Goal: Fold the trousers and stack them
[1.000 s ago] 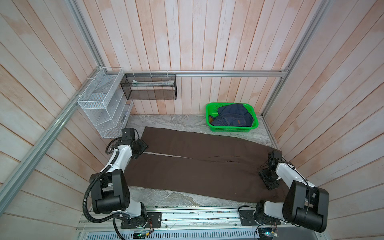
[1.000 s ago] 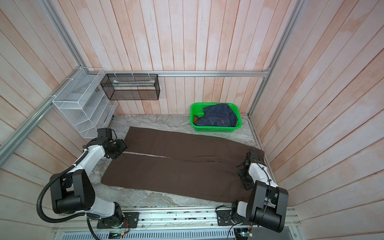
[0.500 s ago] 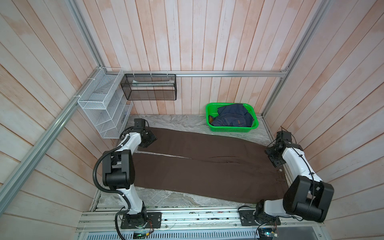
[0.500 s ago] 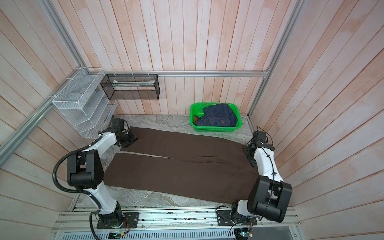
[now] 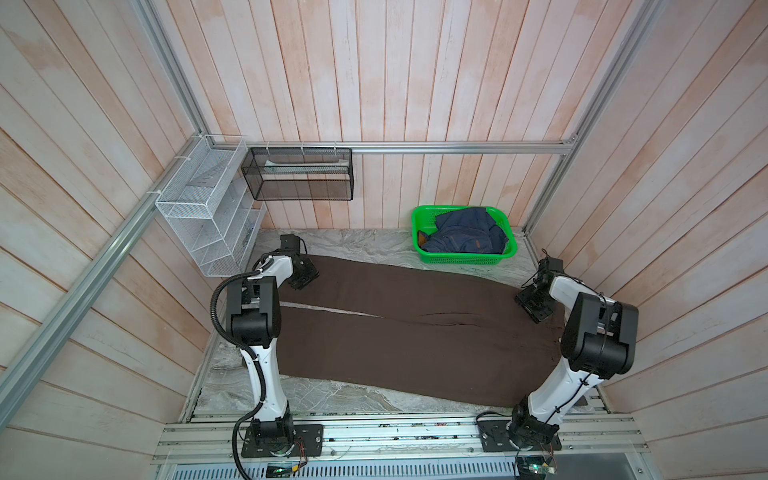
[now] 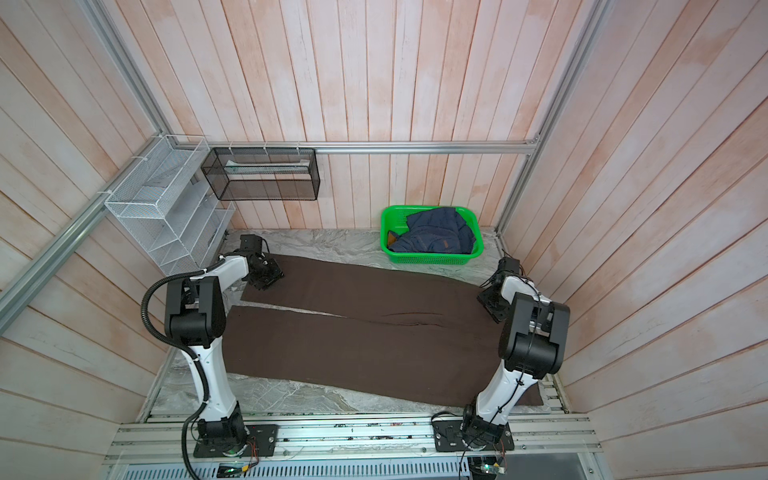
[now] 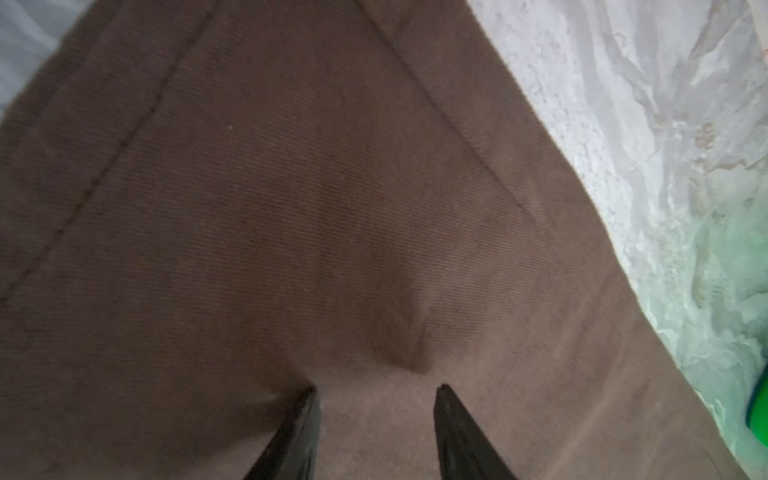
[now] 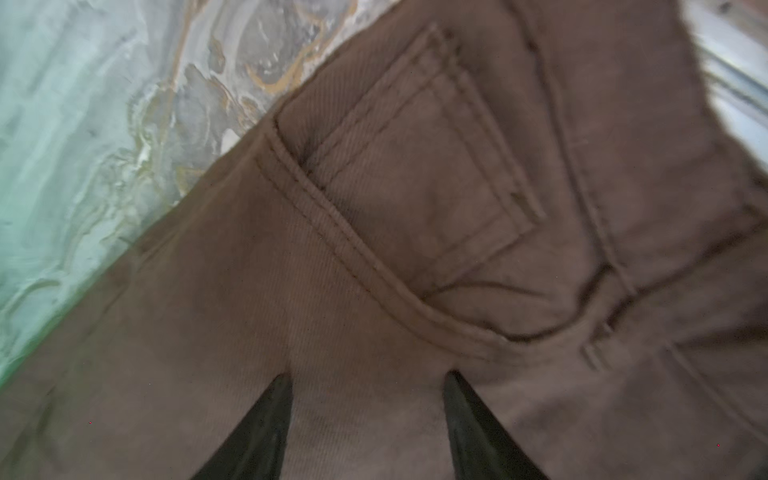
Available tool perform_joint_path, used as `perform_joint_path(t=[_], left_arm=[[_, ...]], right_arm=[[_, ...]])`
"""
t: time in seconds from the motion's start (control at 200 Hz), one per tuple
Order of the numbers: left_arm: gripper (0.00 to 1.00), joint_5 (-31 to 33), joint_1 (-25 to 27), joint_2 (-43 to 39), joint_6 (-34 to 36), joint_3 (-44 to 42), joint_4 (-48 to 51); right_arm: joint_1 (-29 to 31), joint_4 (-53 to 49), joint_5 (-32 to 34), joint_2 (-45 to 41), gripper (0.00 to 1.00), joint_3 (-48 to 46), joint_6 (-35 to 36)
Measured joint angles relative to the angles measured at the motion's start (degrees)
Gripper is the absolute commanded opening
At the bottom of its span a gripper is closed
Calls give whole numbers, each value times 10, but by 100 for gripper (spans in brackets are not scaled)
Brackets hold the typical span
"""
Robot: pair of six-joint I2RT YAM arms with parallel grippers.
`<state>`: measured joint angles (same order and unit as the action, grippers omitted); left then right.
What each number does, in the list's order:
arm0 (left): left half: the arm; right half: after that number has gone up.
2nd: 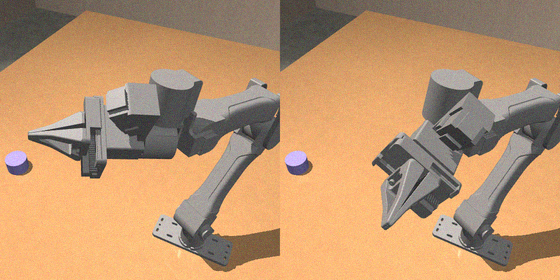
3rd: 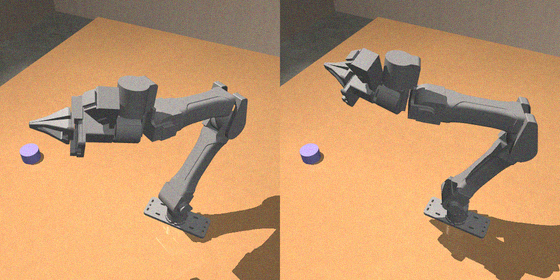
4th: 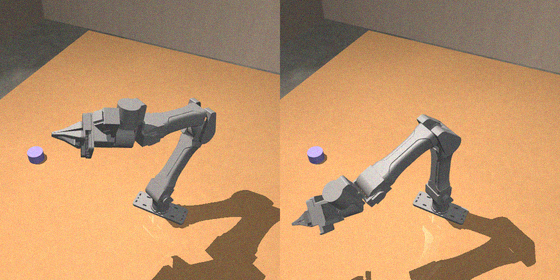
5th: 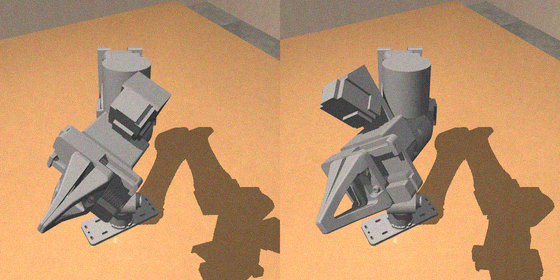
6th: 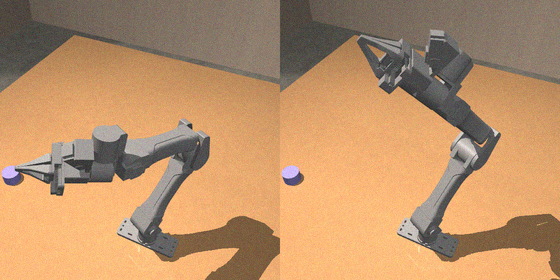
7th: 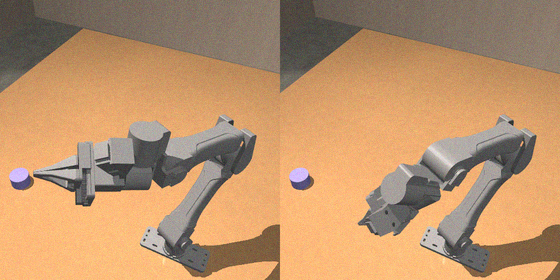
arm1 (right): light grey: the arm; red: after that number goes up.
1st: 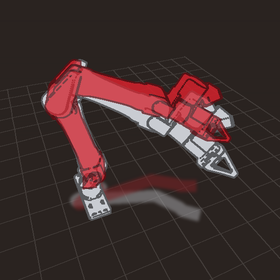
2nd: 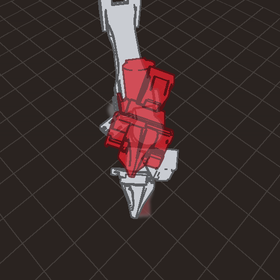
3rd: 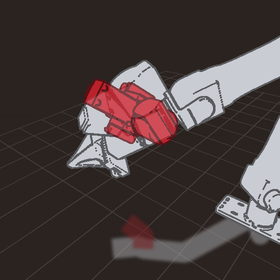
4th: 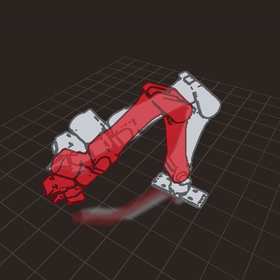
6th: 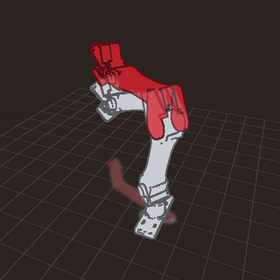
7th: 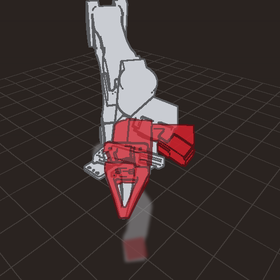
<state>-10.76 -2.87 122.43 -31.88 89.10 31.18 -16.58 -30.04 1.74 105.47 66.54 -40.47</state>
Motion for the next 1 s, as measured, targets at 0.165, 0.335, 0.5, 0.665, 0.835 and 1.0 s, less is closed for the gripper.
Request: perform_joint_path(t=[0.165,0.335,0.5,0.665,0.835,1.0], left_arm=[[49,7,-19,12,4,20,11],[49,9,-51,12,8,20,15],[49,24,-68,15,9,28,28],[57,18,-75,26,12,52,43],[68,15,-64,7,18,34,45],[82,22,-44,-120,9,-55,59]], right_arm=[[5,15,-26,36,59,44,30],[38,31,-42,66,59,82,50],[74,28,-48,101,60,132,53],[81,18,-48,109,60,147,43],[81,-10,-31,93,62,147,25],[83,-64,9,19,64,148,1]])
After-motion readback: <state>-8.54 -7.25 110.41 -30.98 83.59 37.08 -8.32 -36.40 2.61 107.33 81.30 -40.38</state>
